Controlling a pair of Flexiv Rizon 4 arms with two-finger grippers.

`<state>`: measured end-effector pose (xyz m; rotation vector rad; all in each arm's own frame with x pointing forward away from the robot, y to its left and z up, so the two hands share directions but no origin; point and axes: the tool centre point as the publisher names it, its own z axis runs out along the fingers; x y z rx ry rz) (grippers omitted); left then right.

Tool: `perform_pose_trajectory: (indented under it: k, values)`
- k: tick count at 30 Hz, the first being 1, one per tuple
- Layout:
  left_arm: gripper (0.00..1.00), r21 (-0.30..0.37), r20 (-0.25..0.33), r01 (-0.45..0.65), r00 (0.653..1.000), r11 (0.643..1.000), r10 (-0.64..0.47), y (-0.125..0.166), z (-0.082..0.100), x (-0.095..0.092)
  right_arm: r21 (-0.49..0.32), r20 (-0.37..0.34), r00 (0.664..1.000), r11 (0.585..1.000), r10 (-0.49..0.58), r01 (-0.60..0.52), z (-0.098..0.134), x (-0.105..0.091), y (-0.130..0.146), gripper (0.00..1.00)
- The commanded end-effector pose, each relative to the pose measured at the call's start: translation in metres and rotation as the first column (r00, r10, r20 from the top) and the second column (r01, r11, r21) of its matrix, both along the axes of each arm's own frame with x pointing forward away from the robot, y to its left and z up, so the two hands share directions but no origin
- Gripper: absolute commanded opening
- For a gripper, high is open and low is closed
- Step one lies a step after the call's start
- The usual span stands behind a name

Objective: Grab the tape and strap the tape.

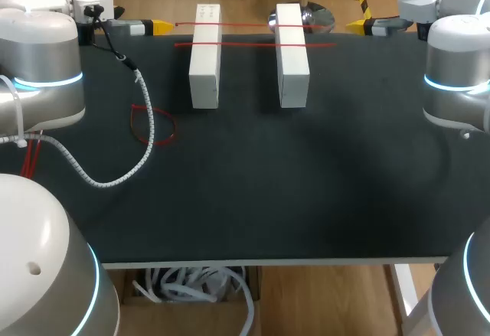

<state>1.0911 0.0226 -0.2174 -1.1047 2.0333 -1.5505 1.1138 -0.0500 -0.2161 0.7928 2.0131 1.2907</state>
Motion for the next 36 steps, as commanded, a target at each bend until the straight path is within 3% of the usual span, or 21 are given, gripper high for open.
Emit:
perform_pose_trajectory:
  k: [1, 17, 19, 24, 31, 36]
  values:
    - [1.0, 0.0, 0.0, 0.0, 1.0, 1.0, 0.0, 0.0, 0.0, 0.0, 0.0, 0.0, 1.0, 1.0, 0.0, 0.0, 0.0, 0.0, 0.0, 1.0]
    - [1.0, 0.0, 0.0, 0.0, 1.0, 1.0, 0.0, 0.0, 0.0, 0.0, 0.0, 0.0, 1.0, 1.0, 0.0, 0.0, 0.0, 0.0, 0.0, 1.0]
    - [1.0, -0.017, 0.025, 0.07, 0.997, 0.997, -0.07, 0.0, 0.0, -0.001, 0.0, 0.0, 1.0, 1.0, 0.0, 0.0, 0.0, 0.0, 0.0, 1.0]
    - [1.0, 0.04, 0.036, 0.184, 0.982, 0.982, -0.186, 0.0, -0.007, -0.002, 0.0, 0.0, 1.0, 1.0, 0.0, 0.0, 0.0, 0.0, 0.0, 1.0]
    - [1.0, 0.121, 0.096, 0.4, 0.906, 0.908, -0.412, -0.003, -0.021, 0.0, 0.0, 0.0, 1.0, 1.0, 0.0, 0.0, 0.0, 0.0, 0.0, 1.0]
    - [1.0, 0.097, 0.11, 0.45, 0.881, 0.888, -0.459, -0.004, -0.034, 0.008, 0.0, 0.0, 1.0, 1.0, 0.0, 0.0, 0.0, 0.0, 0.0, 1.0]
